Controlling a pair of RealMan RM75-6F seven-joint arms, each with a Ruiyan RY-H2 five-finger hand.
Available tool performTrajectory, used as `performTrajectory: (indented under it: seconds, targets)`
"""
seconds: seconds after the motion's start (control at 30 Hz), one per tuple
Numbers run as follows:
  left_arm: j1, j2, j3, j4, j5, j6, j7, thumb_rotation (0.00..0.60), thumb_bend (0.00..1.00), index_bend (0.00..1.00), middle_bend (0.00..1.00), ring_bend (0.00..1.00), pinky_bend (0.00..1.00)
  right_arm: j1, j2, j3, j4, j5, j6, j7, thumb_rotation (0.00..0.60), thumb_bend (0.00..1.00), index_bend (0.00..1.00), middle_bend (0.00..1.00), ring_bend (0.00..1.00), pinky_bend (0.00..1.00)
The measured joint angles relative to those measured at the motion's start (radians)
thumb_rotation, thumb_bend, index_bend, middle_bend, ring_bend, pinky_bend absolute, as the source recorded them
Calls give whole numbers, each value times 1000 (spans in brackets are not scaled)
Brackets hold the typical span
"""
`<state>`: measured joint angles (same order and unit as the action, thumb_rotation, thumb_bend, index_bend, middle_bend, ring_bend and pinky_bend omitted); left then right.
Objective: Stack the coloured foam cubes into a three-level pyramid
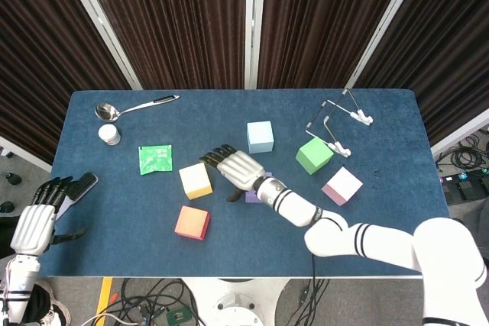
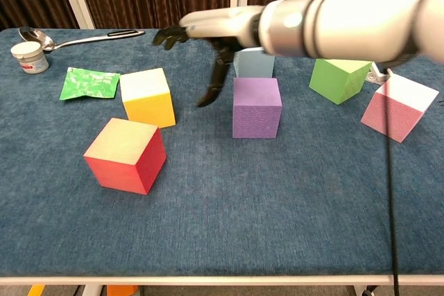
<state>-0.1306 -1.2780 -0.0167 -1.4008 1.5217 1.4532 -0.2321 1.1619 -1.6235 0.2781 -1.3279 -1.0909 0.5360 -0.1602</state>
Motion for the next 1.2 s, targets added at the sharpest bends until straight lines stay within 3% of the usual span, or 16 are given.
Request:
performTrajectory:
  seconds: [0.27,0.47,0.6,0.9,1.2]
  targets:
    - [4,-11,6,35,6,0,-30,600,0,146,87,0,76,129,-175,15,209,57,-63,-16,600,51,0,59,0,0]
    - [10,-19,12,57,9,0,-54,600,0,146,87,0,76,153,-235,26,281,37,-18,0,600,101,0,330,0,0]
    - [9,-22,16,59,13,-3,-53,600,0,146,87,0,76,148,-246,28,291,22,34,-3,600,140,0,454,0,0]
    - [3,-29,16,61,27,-3,-52,600,0,146,87,0,75,117,-184,20,179,57,100,-91,600,157,0,569,19,0]
    - [-2,-36,21,64,48,7,-56,600,0,146,87,0,76,116,-66,-11,17,308,129,-288,600,169,0,604,34,0]
